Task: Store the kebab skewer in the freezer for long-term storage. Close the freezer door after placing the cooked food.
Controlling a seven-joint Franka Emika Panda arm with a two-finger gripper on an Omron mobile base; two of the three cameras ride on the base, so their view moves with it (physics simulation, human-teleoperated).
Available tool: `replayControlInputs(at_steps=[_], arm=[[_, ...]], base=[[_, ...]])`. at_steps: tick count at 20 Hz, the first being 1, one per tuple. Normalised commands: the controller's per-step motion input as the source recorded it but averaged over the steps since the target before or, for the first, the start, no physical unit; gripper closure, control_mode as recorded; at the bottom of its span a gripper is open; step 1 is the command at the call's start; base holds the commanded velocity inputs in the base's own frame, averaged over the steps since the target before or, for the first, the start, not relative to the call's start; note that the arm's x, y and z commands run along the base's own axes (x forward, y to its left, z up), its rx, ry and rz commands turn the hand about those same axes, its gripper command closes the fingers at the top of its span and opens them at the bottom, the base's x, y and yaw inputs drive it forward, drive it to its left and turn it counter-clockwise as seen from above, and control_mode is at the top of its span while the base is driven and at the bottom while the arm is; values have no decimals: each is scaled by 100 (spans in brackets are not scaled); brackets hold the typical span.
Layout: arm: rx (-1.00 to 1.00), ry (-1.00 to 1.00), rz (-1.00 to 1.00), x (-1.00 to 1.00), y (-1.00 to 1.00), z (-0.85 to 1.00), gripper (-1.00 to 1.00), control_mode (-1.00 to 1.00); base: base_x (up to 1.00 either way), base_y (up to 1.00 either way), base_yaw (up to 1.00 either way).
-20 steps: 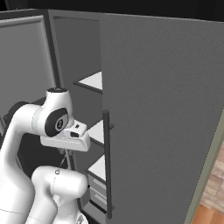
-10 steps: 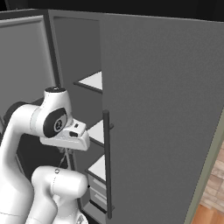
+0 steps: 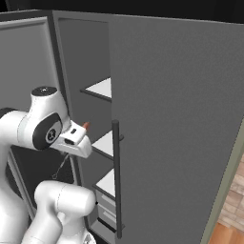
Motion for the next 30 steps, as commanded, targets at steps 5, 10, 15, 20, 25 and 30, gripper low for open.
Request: replayControlInputs(at_steps=[5,10,15,20,25,30], arm=[[2,-5,-26,11,0,33,100,-100],[0,-11,-19,7,0,15,100,-100],[-2,-13,-4,10,0,12,100,-100],[0,-13,0,15,4,34,100,-100],[0,-5,0,27,13,48,100,-100],[-1,0,-3,35,6,34,100,-100]], base=[[0,0,0],[0,0,0],[0,0,0],[0,0,0],[0,0,0],[0,0,0]])
